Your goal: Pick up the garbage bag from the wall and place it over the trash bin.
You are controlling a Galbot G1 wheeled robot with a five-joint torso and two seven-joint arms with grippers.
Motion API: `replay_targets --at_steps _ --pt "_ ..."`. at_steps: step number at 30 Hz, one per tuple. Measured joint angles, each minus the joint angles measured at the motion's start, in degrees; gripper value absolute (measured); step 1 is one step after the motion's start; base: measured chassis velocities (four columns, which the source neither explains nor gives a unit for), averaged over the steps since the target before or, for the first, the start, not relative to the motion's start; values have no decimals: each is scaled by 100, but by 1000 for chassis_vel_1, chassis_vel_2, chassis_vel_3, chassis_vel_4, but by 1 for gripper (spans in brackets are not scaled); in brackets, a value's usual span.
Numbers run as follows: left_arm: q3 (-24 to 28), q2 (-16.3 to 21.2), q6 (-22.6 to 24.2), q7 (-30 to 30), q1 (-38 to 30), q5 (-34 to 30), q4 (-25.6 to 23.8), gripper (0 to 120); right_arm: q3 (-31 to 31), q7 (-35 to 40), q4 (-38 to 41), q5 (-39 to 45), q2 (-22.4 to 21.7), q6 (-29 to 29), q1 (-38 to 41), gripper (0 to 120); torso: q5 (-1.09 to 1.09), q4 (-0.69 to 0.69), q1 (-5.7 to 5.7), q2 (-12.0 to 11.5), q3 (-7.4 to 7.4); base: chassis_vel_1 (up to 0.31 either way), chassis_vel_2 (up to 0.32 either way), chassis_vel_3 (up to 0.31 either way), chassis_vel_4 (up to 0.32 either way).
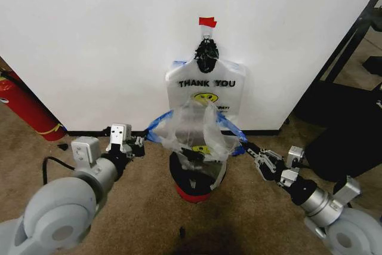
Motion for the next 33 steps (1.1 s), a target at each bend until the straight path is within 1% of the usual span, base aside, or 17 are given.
replay_targets --at_steps 2,4,6,10,15,18,23,30,33 --pt "101 -154 -67 83 -45 160 0 0 -144 26 -137 -24 96 4 162 0 0 -1 0 0 0 0 0 0 0" --pt "123 -185 -84 109 -47 210 0 0 -184 30 -179 -29 125 6 204 0 0 -1 0 0 0 0 0 0 0" --pt "205 -321 -155 217 -56 420 0 0 -338 47 -354 -67 218 16 361 0 0 0 0 0 0 0 0 0 0" --pt "275 -485 -237 284 -98 545 23 0 -526 59 -610 -155 337 45 549 0 0 -1 0 0 0 0 0 0 0" --pt "348 -730 -325 366 -107 756 308 0 -783 119 -954 -257 514 80 810 0 -1 -1 0 0 0 0 0 0 0" --pt "443 -840 -367 397 33 885 474 0 -957 142 -1201 -365 648 113 939 0 0 0 0 0 0 0 0 0 0" --pt "533 -888 -366 381 253 907 499 0 -1067 147 -1380 -509 737 175 914 0 0 0 0 0 0 0 0 0 0" --pt "585 -907 -321 349 641 947 356 0 -1033 89 -1389 -616 736 226 666 0 0 -1 0 0 0 0 0 0 0" --pt "802 -1027 -324 326 740 1104 504 0 -1028 115 -1426 -734 776 299 585 0 0 -1 0 0 0 0 0 0 0"
